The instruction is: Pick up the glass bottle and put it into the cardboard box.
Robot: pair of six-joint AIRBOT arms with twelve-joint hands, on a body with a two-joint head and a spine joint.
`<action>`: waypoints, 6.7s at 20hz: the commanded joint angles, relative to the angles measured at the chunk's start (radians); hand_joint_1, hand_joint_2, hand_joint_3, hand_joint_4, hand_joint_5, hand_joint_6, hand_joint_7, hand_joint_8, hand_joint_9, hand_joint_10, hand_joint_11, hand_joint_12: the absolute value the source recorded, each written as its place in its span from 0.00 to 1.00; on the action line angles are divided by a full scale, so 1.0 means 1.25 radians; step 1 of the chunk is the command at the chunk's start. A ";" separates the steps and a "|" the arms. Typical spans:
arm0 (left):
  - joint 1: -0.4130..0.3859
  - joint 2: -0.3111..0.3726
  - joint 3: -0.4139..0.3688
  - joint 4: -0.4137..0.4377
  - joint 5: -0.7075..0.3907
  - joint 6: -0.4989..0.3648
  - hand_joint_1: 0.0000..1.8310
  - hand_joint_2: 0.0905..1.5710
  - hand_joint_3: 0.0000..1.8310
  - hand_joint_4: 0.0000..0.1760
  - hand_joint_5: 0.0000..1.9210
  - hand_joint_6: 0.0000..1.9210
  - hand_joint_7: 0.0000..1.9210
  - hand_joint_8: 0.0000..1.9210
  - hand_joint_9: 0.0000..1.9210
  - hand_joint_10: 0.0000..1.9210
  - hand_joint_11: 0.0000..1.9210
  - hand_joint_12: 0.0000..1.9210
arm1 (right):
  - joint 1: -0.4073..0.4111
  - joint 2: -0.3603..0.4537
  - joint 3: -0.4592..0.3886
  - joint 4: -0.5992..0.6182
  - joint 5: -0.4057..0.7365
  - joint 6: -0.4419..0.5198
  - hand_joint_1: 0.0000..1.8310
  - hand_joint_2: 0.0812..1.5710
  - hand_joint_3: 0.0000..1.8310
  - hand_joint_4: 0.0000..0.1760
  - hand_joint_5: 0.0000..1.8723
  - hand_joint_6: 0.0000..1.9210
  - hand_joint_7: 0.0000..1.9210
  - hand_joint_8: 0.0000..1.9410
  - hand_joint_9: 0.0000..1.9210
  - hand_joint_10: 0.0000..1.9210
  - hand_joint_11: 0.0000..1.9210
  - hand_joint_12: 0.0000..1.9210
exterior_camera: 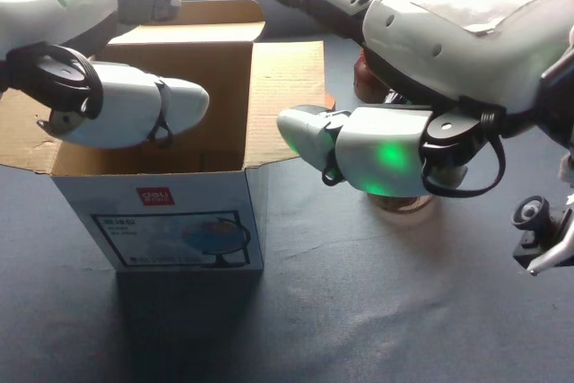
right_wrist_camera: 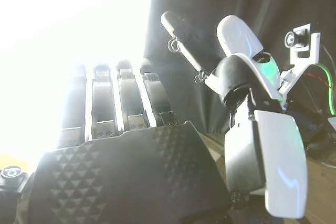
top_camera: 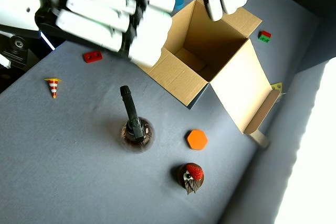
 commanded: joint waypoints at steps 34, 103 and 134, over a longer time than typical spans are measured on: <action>-0.131 0.012 -0.355 -0.075 -0.594 -0.164 0.12 0.75 0.00 0.14 0.15 0.00 0.14 0.00 0.13 0.00 0.00 0.36 | -0.074 -0.096 0.730 -2.033 0.139 2.285 0.61 0.46 0.30 0.00 0.00 0.00 0.00 0.00 0.00 0.00 0.00 0.00; 0.507 -0.238 -0.205 0.439 -0.576 -0.847 0.11 0.76 0.00 0.14 0.17 0.00 0.16 0.00 0.15 0.00 0.00 0.41 | -0.172 -0.246 0.898 -2.099 0.097 2.325 0.62 0.43 0.34 0.00 0.00 0.00 0.01 0.00 0.00 0.00 0.00 0.00; 0.521 -0.237 -0.230 0.450 -0.597 -0.901 0.10 0.78 0.00 0.06 0.16 0.00 0.15 0.00 0.13 0.00 0.00 0.38 | 0.063 -0.122 0.844 -2.098 0.135 2.388 0.74 0.71 0.05 0.00 0.42 0.68 0.51 0.54 0.37 0.78 0.32 0.95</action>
